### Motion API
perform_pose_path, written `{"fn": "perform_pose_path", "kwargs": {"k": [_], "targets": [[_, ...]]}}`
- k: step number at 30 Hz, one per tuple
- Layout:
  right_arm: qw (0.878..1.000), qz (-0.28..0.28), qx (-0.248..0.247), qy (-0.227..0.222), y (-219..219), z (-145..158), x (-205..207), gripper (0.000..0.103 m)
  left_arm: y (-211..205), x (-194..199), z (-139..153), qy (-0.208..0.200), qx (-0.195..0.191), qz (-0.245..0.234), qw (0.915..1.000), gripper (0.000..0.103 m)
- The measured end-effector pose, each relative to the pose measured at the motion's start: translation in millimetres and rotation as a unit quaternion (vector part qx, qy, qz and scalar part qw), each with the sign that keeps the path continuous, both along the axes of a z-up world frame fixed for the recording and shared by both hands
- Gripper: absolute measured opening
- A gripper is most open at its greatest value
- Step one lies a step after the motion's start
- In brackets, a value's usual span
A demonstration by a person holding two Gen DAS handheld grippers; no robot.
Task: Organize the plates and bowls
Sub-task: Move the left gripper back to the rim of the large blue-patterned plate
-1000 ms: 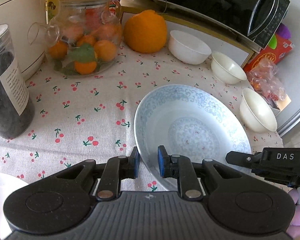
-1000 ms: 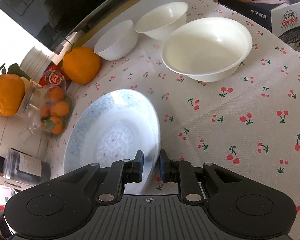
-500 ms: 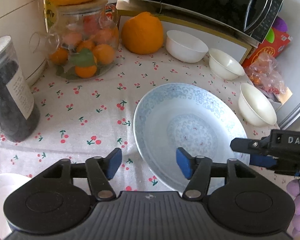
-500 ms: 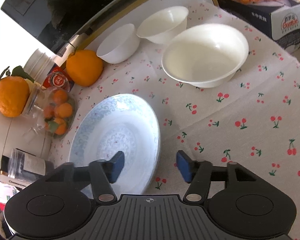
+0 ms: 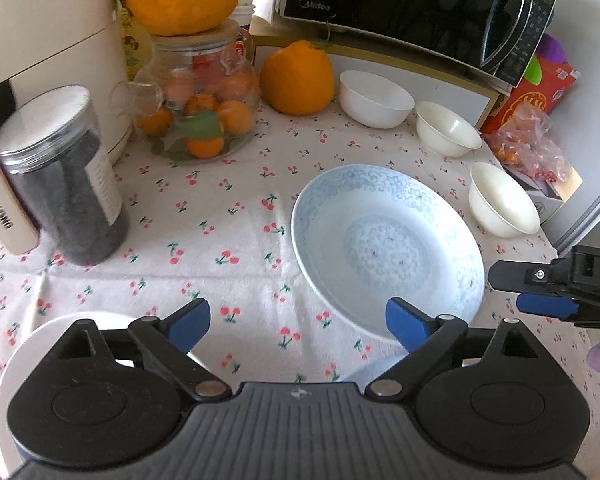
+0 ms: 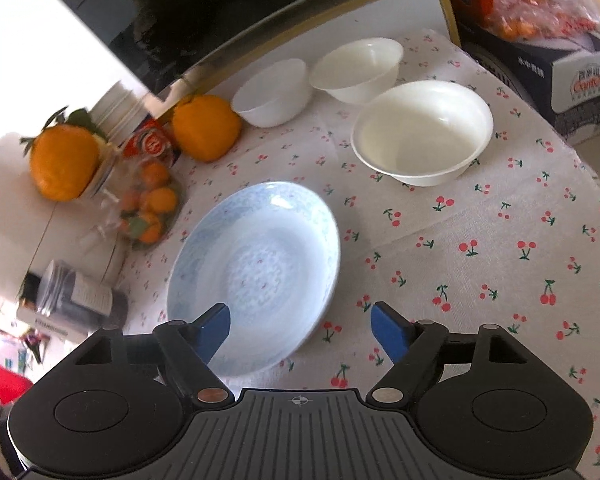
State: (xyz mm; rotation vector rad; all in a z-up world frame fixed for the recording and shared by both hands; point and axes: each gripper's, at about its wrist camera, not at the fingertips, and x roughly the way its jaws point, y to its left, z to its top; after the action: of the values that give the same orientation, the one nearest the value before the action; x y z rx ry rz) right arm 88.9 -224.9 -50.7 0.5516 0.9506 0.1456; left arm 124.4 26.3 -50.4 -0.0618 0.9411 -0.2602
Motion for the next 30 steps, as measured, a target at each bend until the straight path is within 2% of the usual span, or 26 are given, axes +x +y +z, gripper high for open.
{"fn": "perform_pose_path", "kwargs": {"k": [4, 9, 18, 25, 30], "targets": [[1.000, 0.021, -0.018, -0.014, 4.6, 9.6, -13.8, 0.085, 5.6, -11.5, 5.7, -0.006, 0.002, -0.006, 1.0000, 0.096], [0.999, 0.034, -0.030, -0.028, 3.4, 18.1, -31.6, 0.085, 12.4, -30.3, 12.2, -0.019, 0.006, -0.020, 0.9996, 0.098], [0.997, 0.039, -0.051, -0.034, -9.0, 18.0, -56.8, 0.087, 27.7, -58.9, 15.2, -0.016, -0.020, -0.034, 0.9991, 0.100], [0.994, 0.072, -0.073, -0.032, -5.1, 12.2, -76.3, 0.087, 23.0, -77.3, 12.3, 0.008, -0.031, -0.081, 0.9962, 0.100], [0.989, 0.102, -0.096, -0.036, 6.4, 9.8, -85.3, 0.087, 18.9, -80.9, 9.7, 0.054, -0.039, -0.113, 0.9914, 0.099]]}}
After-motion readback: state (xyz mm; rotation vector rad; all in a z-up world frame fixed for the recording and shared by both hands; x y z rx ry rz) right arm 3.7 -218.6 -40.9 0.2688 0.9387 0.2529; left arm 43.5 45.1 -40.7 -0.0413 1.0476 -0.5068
